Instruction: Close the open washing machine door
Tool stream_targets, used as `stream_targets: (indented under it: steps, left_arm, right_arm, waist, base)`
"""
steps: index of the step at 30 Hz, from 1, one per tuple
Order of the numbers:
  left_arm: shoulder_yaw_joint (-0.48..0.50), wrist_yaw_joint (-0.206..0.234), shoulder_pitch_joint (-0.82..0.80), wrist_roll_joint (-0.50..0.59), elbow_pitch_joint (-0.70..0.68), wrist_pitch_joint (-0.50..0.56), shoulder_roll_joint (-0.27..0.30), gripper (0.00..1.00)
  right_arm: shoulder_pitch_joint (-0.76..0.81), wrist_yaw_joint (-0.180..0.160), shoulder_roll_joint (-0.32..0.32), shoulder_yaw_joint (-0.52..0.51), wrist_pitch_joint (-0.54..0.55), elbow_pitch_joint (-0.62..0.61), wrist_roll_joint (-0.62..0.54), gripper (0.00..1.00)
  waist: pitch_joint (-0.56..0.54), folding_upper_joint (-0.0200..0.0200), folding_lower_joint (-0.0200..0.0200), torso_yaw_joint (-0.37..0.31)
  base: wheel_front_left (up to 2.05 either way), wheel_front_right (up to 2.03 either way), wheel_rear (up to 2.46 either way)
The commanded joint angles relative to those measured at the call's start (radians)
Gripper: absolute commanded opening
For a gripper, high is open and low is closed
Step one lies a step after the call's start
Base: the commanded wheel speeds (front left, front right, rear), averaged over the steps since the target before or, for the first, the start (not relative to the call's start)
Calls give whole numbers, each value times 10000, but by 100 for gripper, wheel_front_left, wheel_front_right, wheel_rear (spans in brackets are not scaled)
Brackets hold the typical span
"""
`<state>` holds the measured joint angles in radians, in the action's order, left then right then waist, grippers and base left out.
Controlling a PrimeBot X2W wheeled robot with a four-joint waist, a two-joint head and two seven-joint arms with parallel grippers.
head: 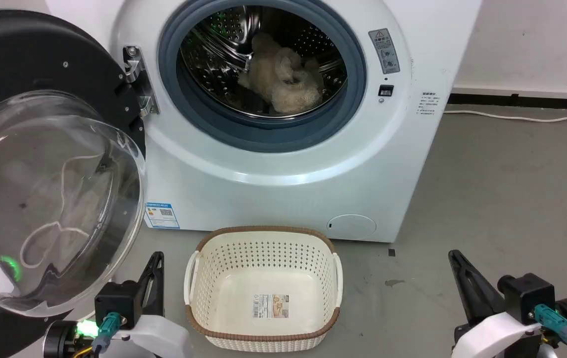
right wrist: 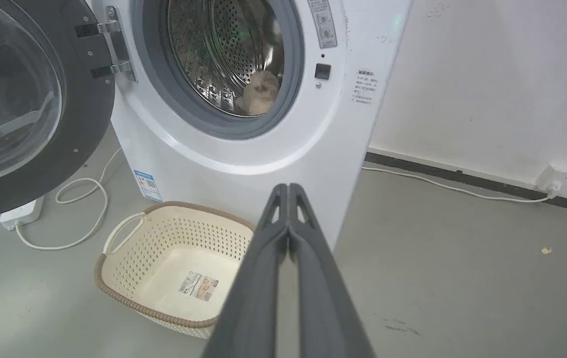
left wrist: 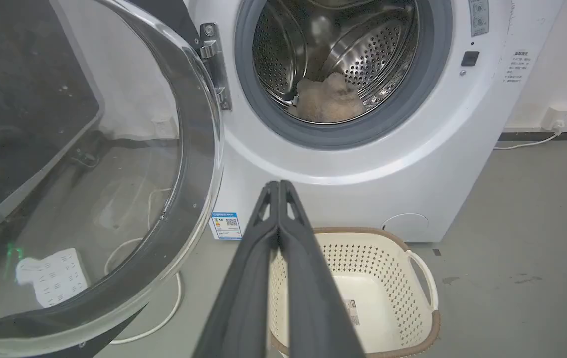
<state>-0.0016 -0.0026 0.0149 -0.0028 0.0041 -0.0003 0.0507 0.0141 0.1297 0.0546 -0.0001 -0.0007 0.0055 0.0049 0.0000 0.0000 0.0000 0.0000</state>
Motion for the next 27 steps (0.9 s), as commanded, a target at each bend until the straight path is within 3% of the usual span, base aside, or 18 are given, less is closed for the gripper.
stream_targets:
  steps: [1, 27]
  left_arm:
    - [16, 26, -149, 28, -41, 3, -5, 0]
    - [16, 26, -149, 28, -41, 3, -5, 0]
  right_arm:
    - [-141, 10, -43, 1, 7, -55, -49, 0]
    - [-141, 10, -43, 1, 7, -55, -49, 0]
  waist:
    - [0, 0, 0, 0]
    - [0, 0, 0, 0]
  base:
    - [0, 0, 0]
    - [0, 0, 0]
